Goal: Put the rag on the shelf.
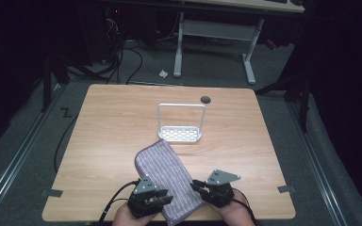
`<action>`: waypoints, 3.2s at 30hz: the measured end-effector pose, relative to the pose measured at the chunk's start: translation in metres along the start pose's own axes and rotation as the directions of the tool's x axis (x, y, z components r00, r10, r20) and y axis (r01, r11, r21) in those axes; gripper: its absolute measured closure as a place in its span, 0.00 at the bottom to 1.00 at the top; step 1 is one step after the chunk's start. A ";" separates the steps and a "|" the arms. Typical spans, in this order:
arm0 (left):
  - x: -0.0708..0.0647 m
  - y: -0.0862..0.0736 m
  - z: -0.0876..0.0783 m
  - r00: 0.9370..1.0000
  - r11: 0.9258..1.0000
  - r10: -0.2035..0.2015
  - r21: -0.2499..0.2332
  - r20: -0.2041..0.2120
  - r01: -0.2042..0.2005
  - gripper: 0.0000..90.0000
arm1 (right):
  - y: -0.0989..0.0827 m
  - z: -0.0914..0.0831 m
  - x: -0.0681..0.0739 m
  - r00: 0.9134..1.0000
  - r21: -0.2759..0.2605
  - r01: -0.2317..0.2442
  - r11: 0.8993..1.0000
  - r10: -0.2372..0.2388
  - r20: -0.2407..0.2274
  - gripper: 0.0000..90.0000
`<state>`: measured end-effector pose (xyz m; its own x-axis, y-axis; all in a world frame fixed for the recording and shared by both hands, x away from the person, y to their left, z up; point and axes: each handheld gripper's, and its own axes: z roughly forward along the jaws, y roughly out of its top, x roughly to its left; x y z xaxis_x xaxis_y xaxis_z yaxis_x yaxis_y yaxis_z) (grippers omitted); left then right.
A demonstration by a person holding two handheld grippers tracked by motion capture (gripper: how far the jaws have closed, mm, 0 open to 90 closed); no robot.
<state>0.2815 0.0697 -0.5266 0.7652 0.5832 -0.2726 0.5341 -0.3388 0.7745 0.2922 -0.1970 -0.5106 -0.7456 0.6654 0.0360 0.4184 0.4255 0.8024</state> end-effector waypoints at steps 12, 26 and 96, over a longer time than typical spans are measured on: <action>0.034 -0.003 0.005 0.990 0.997 -0.071 0.005 -0.123 0.072 0.79 | 0.036 0.084 -0.027 1.000 0.125 0.011 0.992 -0.013 0.020 0.94; 0.006 0.004 0.031 1.000 0.999 -0.030 0.035 0.008 0.030 0.77 | -0.028 0.005 -0.014 0.999 0.101 -0.022 0.995 0.018 0.040 0.94; 0.042 0.041 0.065 0.980 0.995 -0.092 -0.045 -0.176 0.085 0.90 | -0.008 0.036 -0.042 0.937 0.011 -0.162 0.987 0.150 0.314 0.93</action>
<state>0.3593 0.0324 -0.5436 0.6376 0.7327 -0.2381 0.5810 -0.2545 0.7731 0.3391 -0.2064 -0.5398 -0.4733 0.8803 -0.0331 0.5393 0.3193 0.7793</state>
